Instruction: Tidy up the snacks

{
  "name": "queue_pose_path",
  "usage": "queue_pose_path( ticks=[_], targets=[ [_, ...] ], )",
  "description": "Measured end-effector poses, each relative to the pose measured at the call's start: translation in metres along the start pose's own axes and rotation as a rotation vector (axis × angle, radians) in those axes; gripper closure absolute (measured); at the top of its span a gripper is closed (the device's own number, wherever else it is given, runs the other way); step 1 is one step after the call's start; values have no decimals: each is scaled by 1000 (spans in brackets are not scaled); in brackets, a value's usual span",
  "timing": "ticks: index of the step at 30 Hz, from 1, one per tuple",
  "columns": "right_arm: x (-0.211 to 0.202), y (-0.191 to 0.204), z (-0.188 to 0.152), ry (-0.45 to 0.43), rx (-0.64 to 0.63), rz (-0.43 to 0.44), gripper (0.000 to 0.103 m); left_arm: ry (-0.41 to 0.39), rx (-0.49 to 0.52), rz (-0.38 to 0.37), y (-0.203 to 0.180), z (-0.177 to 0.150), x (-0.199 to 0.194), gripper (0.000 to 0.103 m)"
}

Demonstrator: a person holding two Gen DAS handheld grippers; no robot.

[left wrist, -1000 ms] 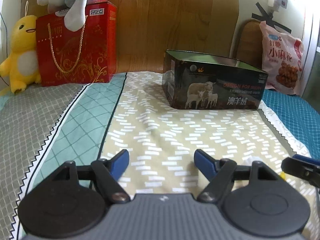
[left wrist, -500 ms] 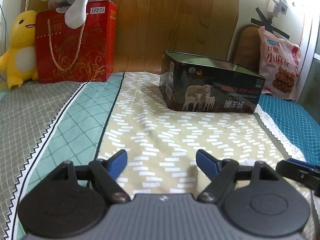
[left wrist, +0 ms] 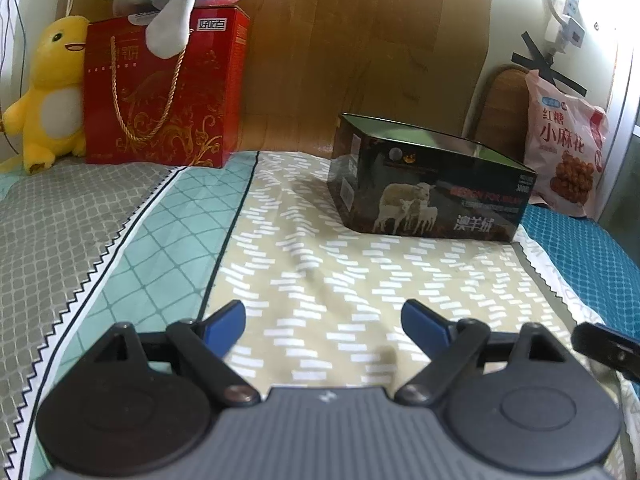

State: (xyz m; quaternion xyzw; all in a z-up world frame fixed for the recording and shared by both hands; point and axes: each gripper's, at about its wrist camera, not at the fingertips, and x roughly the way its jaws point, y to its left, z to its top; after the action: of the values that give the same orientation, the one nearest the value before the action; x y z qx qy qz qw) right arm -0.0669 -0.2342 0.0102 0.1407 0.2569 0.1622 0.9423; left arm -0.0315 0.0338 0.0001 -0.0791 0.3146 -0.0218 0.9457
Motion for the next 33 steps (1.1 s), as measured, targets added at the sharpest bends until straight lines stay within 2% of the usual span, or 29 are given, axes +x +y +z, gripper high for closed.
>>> queue_pose_path(
  ticks=[5,6,9,17,22,25,29,32,33],
  targets=[
    [-8,18,-6,32,-73,98,39,3,-34,3,5,1,1,14],
    [-9,24,-7,52,-92,123,37,4,-47,3,7,1,1,8],
    [-5,38,-10,97,-139,170,27,-3,-91,2,14,2,0,5],
    [17,70,-16,184,-335,158,25,0,-110,-3,18,2,0,5],
    [26,67,-15,215,-371,133,25,0,-110,-4,18,2,1,5],
    [23,58,-12,203,-383,73,25,1,-110,-3,18,2,0,5],
    [15,31,0,173,-326,13,25,1,-111,-5,18,2,1,4],
    [11,11,9,124,-293,-96,25,3,-108,-9,17,2,1,4],
    [8,4,13,119,-262,-105,25,3,-108,-15,18,2,1,4]
  ],
)
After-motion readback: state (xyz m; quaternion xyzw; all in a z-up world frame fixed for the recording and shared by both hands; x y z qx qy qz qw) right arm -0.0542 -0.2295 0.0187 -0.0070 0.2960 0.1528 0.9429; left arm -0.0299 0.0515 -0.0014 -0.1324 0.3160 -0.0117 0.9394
